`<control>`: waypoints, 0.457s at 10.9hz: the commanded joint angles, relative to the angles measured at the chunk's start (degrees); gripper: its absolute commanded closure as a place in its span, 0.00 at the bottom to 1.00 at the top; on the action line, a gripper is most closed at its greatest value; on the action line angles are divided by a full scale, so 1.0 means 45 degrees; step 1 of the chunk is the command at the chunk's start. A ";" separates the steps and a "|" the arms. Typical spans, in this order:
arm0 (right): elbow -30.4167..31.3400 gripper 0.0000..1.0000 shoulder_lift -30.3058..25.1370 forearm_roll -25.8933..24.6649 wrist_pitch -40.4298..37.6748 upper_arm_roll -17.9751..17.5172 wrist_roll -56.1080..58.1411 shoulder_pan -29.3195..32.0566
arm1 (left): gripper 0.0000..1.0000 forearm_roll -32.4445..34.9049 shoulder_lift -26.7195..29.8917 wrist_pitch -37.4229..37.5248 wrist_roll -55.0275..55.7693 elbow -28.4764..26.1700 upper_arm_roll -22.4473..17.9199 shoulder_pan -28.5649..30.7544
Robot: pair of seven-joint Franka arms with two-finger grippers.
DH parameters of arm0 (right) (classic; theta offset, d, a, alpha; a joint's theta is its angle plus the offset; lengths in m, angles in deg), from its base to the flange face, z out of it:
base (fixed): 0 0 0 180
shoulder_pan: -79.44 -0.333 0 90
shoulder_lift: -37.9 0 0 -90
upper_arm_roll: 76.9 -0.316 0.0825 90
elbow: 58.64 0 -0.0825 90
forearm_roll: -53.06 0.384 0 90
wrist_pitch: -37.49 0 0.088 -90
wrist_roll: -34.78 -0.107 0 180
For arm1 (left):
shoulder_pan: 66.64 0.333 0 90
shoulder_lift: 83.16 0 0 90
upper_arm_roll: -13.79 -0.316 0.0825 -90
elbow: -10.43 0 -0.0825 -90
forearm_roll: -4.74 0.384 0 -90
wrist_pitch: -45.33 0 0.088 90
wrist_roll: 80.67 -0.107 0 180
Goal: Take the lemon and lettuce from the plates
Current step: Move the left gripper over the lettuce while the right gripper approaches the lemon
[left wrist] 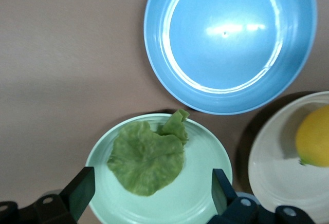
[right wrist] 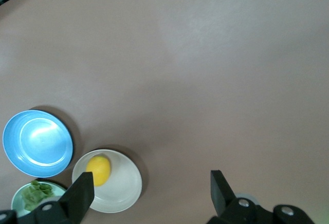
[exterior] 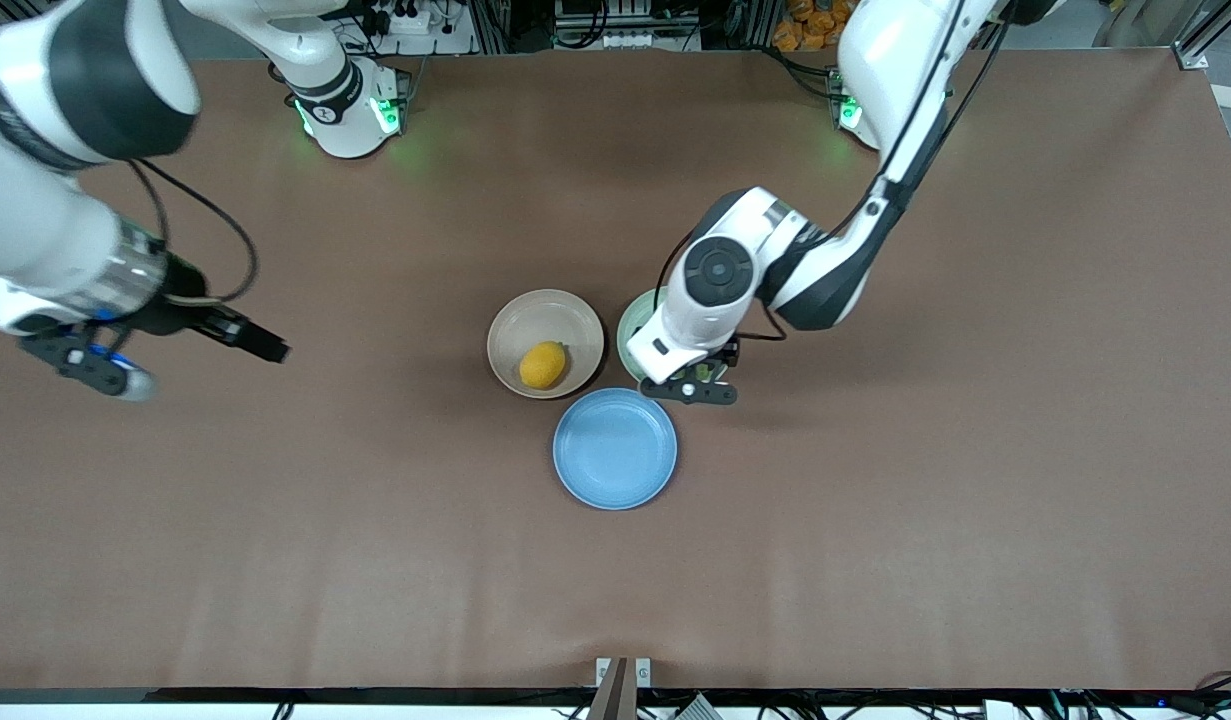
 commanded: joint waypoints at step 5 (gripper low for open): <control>-0.0043 0.00 0.1495 0.0143 0.1267 0.0065 -0.3260 -0.1999 | 0.00 0.0735 -0.1567 -0.0900 0.0537 0.0249 -0.0170 -0.0423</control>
